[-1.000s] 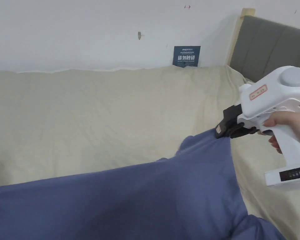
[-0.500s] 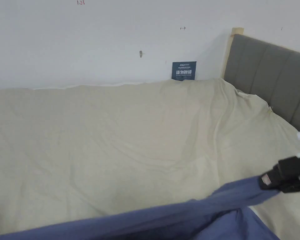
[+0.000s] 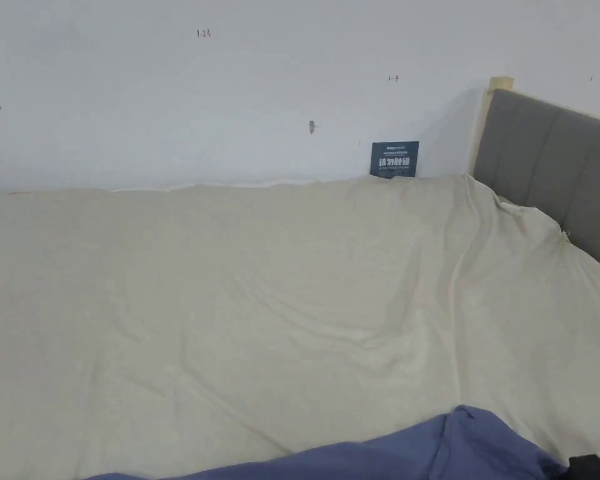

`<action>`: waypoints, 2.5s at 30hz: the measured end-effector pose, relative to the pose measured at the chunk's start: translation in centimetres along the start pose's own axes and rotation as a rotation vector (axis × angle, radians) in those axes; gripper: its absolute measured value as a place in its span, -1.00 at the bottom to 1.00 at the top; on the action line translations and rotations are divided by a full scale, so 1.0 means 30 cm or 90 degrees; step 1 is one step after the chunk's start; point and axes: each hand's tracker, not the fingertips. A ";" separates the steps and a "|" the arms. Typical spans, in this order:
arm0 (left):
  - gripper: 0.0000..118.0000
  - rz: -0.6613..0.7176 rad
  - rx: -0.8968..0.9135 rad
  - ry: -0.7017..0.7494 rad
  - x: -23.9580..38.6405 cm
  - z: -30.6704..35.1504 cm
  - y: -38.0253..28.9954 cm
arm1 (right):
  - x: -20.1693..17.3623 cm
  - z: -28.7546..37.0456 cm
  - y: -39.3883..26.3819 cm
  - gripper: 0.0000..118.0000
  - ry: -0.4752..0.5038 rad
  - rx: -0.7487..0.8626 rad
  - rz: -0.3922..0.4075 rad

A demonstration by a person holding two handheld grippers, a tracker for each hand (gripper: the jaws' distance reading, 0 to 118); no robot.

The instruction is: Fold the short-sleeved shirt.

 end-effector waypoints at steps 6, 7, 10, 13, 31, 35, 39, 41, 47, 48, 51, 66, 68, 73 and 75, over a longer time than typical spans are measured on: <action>0.50 -0.064 0.095 0.115 0.091 0.147 -0.031 | -0.086 0.114 -0.006 0.79 -0.209 0.067 0.064; 0.50 -0.101 0.112 0.155 0.118 0.183 -0.045 | -0.096 0.143 -0.010 0.77 -0.261 0.101 0.091; 0.50 -0.174 0.191 0.241 0.199 0.259 -0.080 | -0.143 0.224 -0.030 0.74 -0.337 0.209 0.161; 0.50 -0.135 0.257 0.153 0.189 0.327 -0.067 | -0.234 0.329 -0.096 0.67 -0.234 0.299 0.179; -1.00 -0.214 0.566 0.108 0.529 0.402 -0.350 | -0.690 0.427 -0.541 -1.00 0.082 0.543 0.309; -1.00 -0.171 0.512 0.081 0.466 0.434 -0.289 | -0.696 0.446 -0.546 -1.00 0.086 0.545 0.322; -1.00 -0.072 0.295 -0.033 0.302 0.372 -0.094 | -0.689 0.427 -0.536 -1.00 0.098 0.506 0.319; -1.00 -0.083 0.212 -0.015 0.209 0.309 -0.024 | -0.695 0.406 -0.540 -1.00 0.095 0.485 0.320; 0.45 0.016 0.049 -0.075 -0.015 0.152 0.071 | -0.710 0.319 -0.523 -1.00 0.064 0.422 0.346; 0.91 0.027 0.012 -0.099 -0.049 0.121 0.084 | -0.712 0.309 -0.517 -1.00 0.068 0.413 0.340; 1.00 0.045 -0.019 -0.161 -0.114 0.074 0.104 | -0.714 0.278 -0.499 -1.00 0.081 0.390 0.315; 1.00 0.145 -0.040 -0.346 -0.069 -0.107 0.114 | -0.722 0.170 -0.438 -1.00 0.075 0.307 0.257; 0.31 0.137 -0.024 -0.309 -0.024 -0.085 0.105 | -0.717 0.173 -0.435 -1.00 0.075 0.305 0.254; -0.89 0.080 -0.014 -0.114 -0.086 -0.075 0.128 | -0.733 0.184 -0.458 -1.00 0.012 0.335 0.322; -0.89 0.046 0.004 -0.081 -0.048 -0.067 0.132 | -0.749 0.188 -0.474 -1.00 0.027 0.331 0.322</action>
